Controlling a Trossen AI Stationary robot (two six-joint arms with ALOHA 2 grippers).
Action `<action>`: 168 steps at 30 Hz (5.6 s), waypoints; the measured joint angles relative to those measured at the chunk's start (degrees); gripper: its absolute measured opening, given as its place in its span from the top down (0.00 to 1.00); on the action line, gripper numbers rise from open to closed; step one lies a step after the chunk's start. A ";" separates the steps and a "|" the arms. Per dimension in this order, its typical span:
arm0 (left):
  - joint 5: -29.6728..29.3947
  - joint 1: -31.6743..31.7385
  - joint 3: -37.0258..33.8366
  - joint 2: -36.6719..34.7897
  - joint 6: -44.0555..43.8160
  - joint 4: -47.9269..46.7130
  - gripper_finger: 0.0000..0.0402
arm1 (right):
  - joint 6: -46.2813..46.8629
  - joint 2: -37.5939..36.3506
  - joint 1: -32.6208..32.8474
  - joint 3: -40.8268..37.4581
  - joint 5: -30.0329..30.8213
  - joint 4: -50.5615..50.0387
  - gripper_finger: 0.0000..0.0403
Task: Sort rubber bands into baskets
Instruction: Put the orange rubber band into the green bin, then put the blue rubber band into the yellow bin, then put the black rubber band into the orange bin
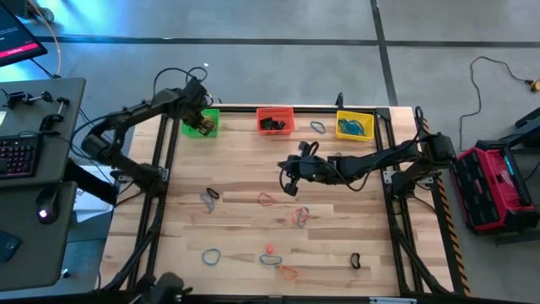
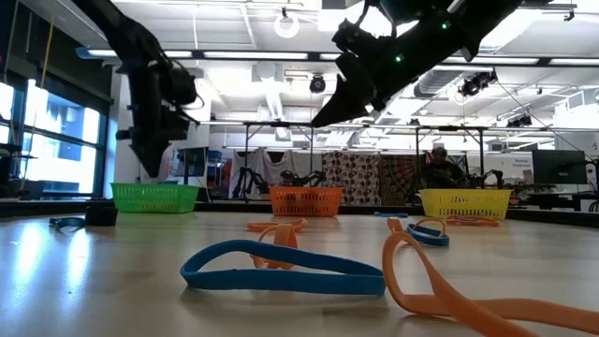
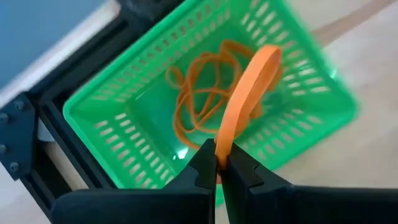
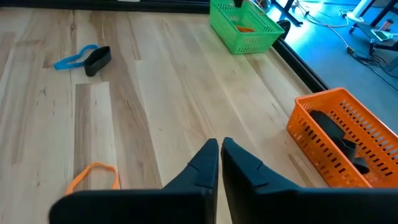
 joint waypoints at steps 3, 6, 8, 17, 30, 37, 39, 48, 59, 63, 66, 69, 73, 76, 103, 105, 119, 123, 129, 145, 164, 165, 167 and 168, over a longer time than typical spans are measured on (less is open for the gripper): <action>0.03 1.89 2.24 3.95 0.00 -1.38 1.00 | -0.01 0.00 0.00 0.00 0.01 -0.09 0.99; 0.01 3.15 4.76 7.67 0.02 -2.38 1.00 | -0.01 0.00 0.00 0.00 0.02 -0.12 1.00; 0.00 3.77 6.09 10.15 0.42 -3.55 1.00 | 0.01 0.00 0.00 0.00 0.02 -0.28 1.00; -0.67 4.46 7.60 16.49 1.97 -4.14 0.98 | 0.22 0.01 0.00 -0.02 0.04 -3.66 1.00; -0.69 1.10 7.58 13.02 5.55 -3.71 0.74 | 0.40 0.00 0.00 -0.02 0.04 -3.76 1.00; -0.68 -1.20 4.99 5.52 4.88 3.31 0.68 | 0.42 0.00 0.00 -0.02 0.07 -3.71 1.00; -0.34 -2.53 2.44 1.95 3.95 8.52 0.68 | 0.44 0.00 0.00 -0.02 0.30 -3.71 1.00; -0.01 -12.66 -11.10 -16.20 0.38 26.83 0.68 | 3.22 0.00 -4.45 -0.02 -2.22 -4.05 1.00; 0.06 -28.63 -24.33 -33.63 -5.41 41.90 0.68 | 13.78 -1.43 -9.50 -0.02 -7.43 -34.96 0.89; 1.61 -33.24 -28.39 -36.29 -6.08 48.04 0.68 | 17.22 -1.47 -11.55 -0.02 -5.59 -50.18 0.79; 2.47 -36.18 -30.20 -36.77 -6.49 51.33 0.68 | 19.25 -1.47 -13.78 -0.02 -2.19 -57.13 0.72; 2.55 -38.73 -31.65 -36.77 -6.49 53.92 0.68 | 21.75 -1.47 -17.08 -0.02 -1.70 -58.93 0.69; 2.54 -41.09 -32.91 -36.77 -6.51 55.23 0.68 | 26.04 -1.49 -21.96 -0.02 -3.40 -57.51 0.68; 2.52 -42.32 -32.94 -36.77 -6.51 54.98 0.68 | 28.68 -1.51 -25.78 -0.92 -7.38 -54.69 0.68; 2.20 -43.71 -32.94 -36.77 -6.03 54.94 0.68 | 27.16 -7.30 -25.69 -5.99 -8.94 -42.20 0.99; 2.22 -43.75 -32.94 -36.77 -6.03 54.92 0.68 | 27.16 -8.99 -24.00 -5.15 -7.13 -42.09 0.99; 6.07 -47.39 -32.92 -36.77 -6.00 55.97 0.68 | 27.41 -15.85 -23.13 -3.32 8.75 -41.33 1.00; 5.90 -48.87 -32.90 -36.29 -6.05 56.23 0.68 | 27.37 -15.67 -28.90 -3.32 11.51 -41.49 1.00; 5.70 -51.08 -32.90 -33.19 -6.47 57.61 0.68 | 24.47 -15.65 -37.68 -3.39 14.08 -41.13 1.00; 5.43 -53.44 -32.90 -24.57 -6.54 66.83 0.68 | 22.91 -15.61 -47.67 -10.61 2.86 -35.45 1.00; 5.43 -53.44 -32.90 -24.25 -6.62 66.94 0.68 | 19.46 -19.43 -37.93 -1.92 -5.77 -44.64 0.59; 5.43 -53.44 -32.90 -24.25 -6.63 66.94 0.68 | 19.48 -20.37 -35.33 -1.48 -5.79 -45.76 0.60; 5.43 -53.44 -32.90 -24.25 -6.64 66.93 0.68 | 19.77 -22.48 -29.54 -1.18 -6.03 -48.33 0.64; 5.43 -53.44 -32.90 -24.25 -6.64 66.94 0.68 | 20.87 -23.56 -26.27 -1.16 -6.22 -49.74 0.66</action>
